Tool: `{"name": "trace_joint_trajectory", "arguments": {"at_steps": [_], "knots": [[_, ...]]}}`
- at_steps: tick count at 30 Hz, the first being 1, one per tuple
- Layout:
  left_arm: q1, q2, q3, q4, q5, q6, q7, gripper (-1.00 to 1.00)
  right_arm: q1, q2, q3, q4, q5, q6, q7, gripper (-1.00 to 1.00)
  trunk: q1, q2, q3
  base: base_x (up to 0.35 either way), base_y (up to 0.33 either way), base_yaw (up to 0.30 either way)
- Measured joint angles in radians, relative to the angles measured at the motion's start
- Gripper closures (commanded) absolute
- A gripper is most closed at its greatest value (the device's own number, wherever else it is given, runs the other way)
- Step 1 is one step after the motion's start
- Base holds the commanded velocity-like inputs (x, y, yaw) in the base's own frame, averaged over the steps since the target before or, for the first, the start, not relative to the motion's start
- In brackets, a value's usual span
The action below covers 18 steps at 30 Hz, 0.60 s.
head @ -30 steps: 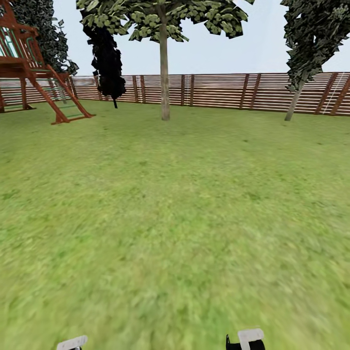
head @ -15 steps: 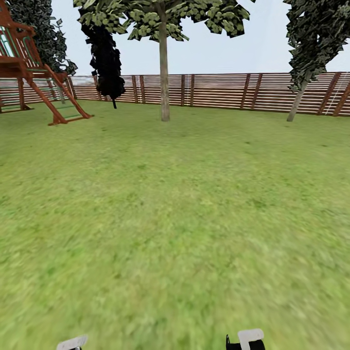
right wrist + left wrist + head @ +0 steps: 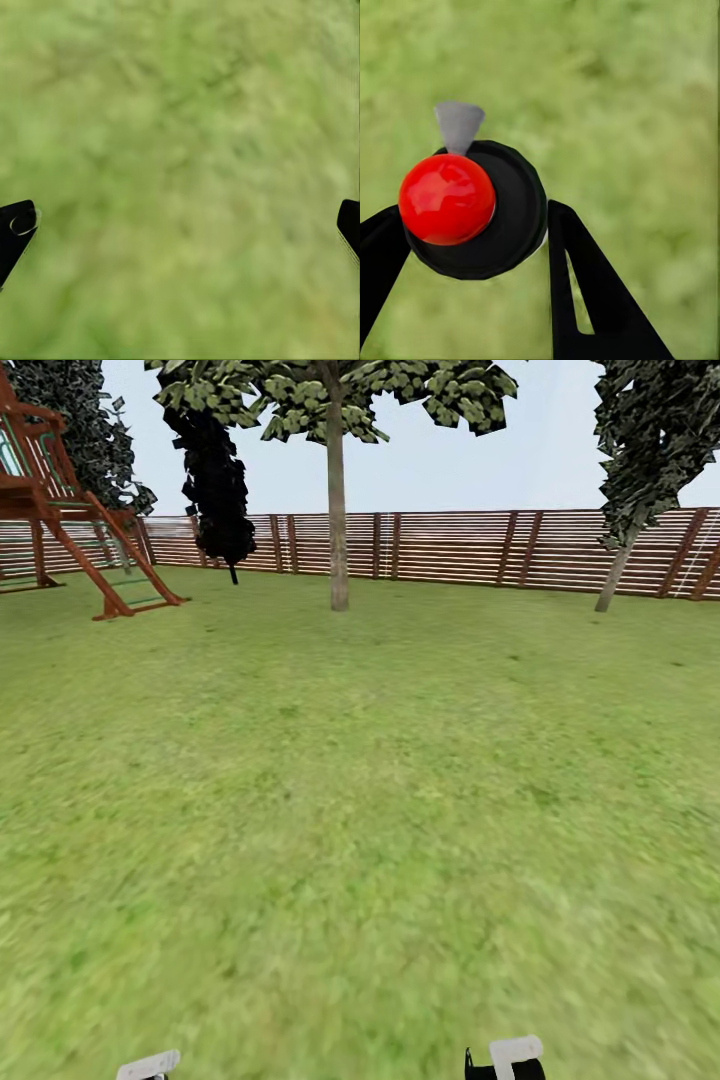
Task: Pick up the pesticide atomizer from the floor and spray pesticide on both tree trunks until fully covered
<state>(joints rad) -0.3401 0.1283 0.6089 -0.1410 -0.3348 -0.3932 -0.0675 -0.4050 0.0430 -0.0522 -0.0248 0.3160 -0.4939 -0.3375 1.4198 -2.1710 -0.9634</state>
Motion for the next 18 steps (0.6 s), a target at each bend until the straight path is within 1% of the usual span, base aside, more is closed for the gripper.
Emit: {"name": "trace_joint_trajectory", "arguments": {"at_steps": [18], "knots": [[0.0,0.0,0.0,0.0,0.0,0.0,0.0,1.0,0.0,0.0,0.0,0.0,0.0,0.0,0.0,-1.0,0.0,0.0,0.0,0.338,0.0,0.0]]}}
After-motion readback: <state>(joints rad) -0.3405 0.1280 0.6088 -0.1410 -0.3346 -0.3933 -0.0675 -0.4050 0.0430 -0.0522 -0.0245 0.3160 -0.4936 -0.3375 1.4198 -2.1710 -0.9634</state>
